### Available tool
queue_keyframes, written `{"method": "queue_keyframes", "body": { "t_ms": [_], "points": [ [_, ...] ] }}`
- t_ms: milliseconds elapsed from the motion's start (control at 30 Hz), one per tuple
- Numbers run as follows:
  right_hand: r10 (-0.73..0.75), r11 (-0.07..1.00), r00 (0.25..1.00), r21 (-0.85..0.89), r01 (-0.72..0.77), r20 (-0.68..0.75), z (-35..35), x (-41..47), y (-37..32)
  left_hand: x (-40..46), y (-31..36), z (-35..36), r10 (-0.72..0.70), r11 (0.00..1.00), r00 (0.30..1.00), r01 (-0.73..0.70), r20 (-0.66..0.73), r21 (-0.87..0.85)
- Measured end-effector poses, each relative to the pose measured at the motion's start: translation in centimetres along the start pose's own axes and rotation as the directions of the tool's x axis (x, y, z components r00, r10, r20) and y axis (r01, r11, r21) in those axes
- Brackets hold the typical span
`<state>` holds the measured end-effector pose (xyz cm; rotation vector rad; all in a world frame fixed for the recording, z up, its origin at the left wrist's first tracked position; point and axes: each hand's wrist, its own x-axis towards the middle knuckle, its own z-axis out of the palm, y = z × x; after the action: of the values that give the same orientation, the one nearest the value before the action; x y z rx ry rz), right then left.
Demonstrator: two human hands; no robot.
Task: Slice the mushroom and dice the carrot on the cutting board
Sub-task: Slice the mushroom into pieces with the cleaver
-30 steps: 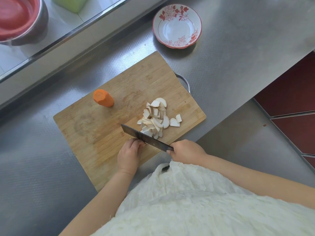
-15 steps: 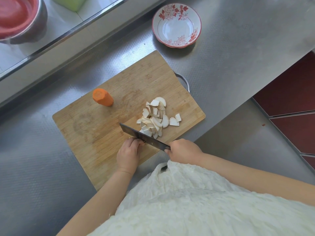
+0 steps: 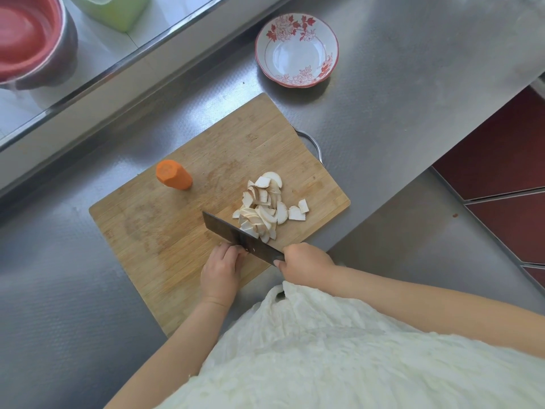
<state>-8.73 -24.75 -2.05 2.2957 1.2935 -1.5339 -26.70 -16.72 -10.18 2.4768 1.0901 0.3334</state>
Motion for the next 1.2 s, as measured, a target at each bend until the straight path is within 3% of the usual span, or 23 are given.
{"method": "queue_keyframes", "body": {
  "t_ms": [233, 400, 500, 733, 1000, 1100, 1200],
  "points": [
    [-0.05, 0.996, 0.988, 0.061, 0.06, -0.148, -1.6, -1.2, 0.8, -0.1, 1.0, -0.3, -0.051, 0.999, 0.999, 0.051, 0.016, 0.018],
    [-0.048, 0.989, 0.986, 0.128, 0.069, -0.158, -2.7, -1.8, 1.4, 0.4, 1.5, -1.5, -0.375, 0.915, 0.927, 0.375, 0.032, -0.151],
    [-0.07, 0.993, 0.993, 0.091, 0.079, -0.1, -2.5, -1.8, 1.7, 0.6, 1.4, -2.6, -0.491, 0.852, 0.871, 0.482, 0.007, -0.206],
    [-0.104, 0.977, 0.994, -0.183, 0.108, 0.029, -1.4, -1.0, 1.5, -0.7, -0.1, -3.4, -0.61, 0.778, 0.787, 0.573, -0.091, -0.258],
    [-0.019, 1.0, 0.994, 0.021, 0.021, -0.109, -2.8, -0.9, 1.7, 0.4, 1.3, -4.0, -0.657, 0.731, 0.743, 0.588, -0.127, -0.347],
    [-0.09, 0.993, 0.978, 0.06, 0.103, -0.191, -3.6, -1.8, 2.0, 2.5, 1.5, -5.4, -0.744, 0.612, 0.655, 0.59, -0.13, -0.527],
    [-0.19, 0.982, 0.91, -0.06, 0.18, -0.368, -4.4, -2.7, 2.6, 5.6, 1.4, -7.8, -0.829, 0.485, 0.54, 0.566, -0.144, -0.667]
  ]
}}
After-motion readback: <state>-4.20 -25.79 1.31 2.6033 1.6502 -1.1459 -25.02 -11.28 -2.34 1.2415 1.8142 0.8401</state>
